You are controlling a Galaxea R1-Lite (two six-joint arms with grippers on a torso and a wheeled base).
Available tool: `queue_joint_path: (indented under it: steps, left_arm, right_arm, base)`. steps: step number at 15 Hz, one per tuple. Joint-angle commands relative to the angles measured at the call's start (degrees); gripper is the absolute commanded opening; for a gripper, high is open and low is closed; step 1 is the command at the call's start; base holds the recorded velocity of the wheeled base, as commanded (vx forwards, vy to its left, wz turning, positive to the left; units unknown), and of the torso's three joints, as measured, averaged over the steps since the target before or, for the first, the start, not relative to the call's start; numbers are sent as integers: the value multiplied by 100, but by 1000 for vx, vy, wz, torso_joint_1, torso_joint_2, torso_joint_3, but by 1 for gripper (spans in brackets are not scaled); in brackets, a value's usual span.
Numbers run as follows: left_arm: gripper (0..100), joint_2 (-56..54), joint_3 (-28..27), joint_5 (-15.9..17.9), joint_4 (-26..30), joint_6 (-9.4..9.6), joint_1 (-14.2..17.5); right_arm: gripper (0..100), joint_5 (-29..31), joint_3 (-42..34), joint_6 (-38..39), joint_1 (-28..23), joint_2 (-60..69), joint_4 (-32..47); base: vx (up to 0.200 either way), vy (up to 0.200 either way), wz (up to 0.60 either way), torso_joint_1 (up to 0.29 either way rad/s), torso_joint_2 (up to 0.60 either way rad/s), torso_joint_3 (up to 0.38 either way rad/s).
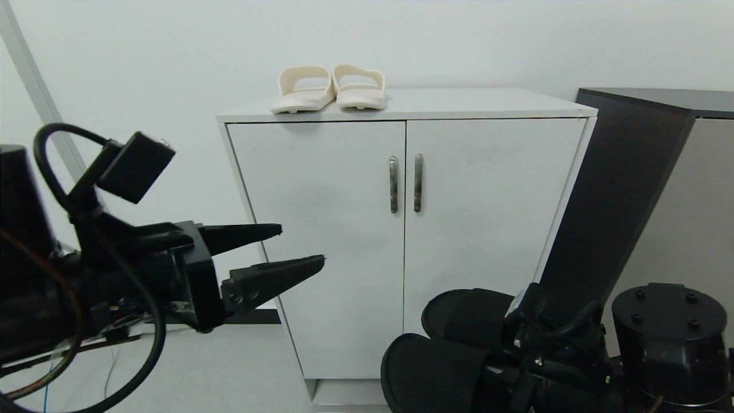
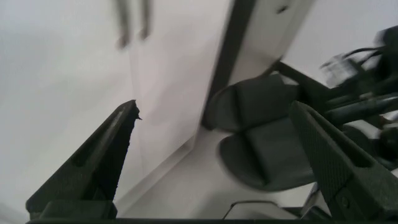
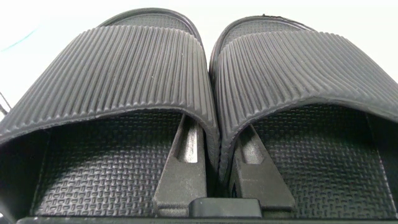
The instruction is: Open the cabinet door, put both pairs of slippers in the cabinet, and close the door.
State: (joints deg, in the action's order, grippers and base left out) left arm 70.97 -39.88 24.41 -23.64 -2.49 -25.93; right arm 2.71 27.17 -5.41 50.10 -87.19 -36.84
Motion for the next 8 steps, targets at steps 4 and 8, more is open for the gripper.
queue_joint_path:
  steps: [4,8]
  left_arm:
    - [100,1472,-1233,-15,-36,-164,-518]
    - [100,2245,-2253,170,-36,-876,-870]
  right_arm:
    - [0,-7,-19,5,-27,-9,1]
    - [0,-51,-10,5,-62,-9,-7]
  base:
    - [0,0,0,0,0,0]
    - [0,0,0,0,0,0]
